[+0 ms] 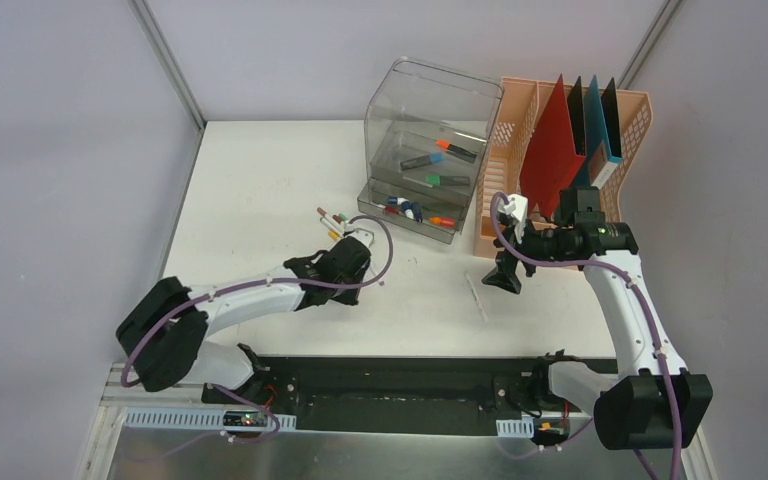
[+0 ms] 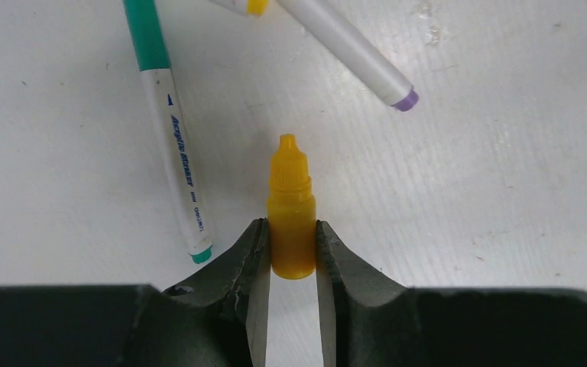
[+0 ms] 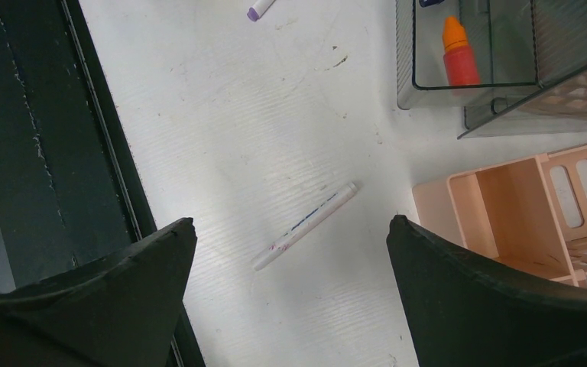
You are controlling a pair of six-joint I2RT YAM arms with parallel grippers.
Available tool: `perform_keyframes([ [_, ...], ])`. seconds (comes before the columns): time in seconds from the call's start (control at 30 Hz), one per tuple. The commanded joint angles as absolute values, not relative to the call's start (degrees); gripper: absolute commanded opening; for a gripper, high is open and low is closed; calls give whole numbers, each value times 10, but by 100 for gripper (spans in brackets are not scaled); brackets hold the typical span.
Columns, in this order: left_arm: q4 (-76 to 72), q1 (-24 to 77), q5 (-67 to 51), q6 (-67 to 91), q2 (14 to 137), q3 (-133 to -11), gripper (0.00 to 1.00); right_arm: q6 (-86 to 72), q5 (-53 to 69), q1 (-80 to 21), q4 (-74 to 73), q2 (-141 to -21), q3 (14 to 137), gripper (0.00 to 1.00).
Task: Organize the desk
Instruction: Pick up the stationery from the center of the board.
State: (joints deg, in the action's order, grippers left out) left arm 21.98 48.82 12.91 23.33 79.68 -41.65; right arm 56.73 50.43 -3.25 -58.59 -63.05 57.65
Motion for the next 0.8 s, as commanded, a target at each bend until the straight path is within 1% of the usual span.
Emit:
perform_keyframes([
  [0.0, 108, 494, 90, 227, 710, -368, 0, 585, 522, -34, -582, -618, 582, 99],
  [0.17, -36, 492, 34, 214, 636, -305, 0, 586, 521, -34, -581, -615, 581, 99],
  [0.3, -143, 485, -11, 211, 622, -287, 0, 587, 521, -34, -579, -614, 580, 99],
  [0.43, -207, 461, -71, 228, 653, -319, 0, 589, 521, -34, -576, -613, 575, 99],
  [0.63, -280, 420, -173, 284, 740, -396, 0, 594, 522, -34, -575, -609, 571, 99],
  [0.77, -299, 408, -187, 328, 794, -448, 0, 597, 519, -35, -571, -604, 567, 99],
])
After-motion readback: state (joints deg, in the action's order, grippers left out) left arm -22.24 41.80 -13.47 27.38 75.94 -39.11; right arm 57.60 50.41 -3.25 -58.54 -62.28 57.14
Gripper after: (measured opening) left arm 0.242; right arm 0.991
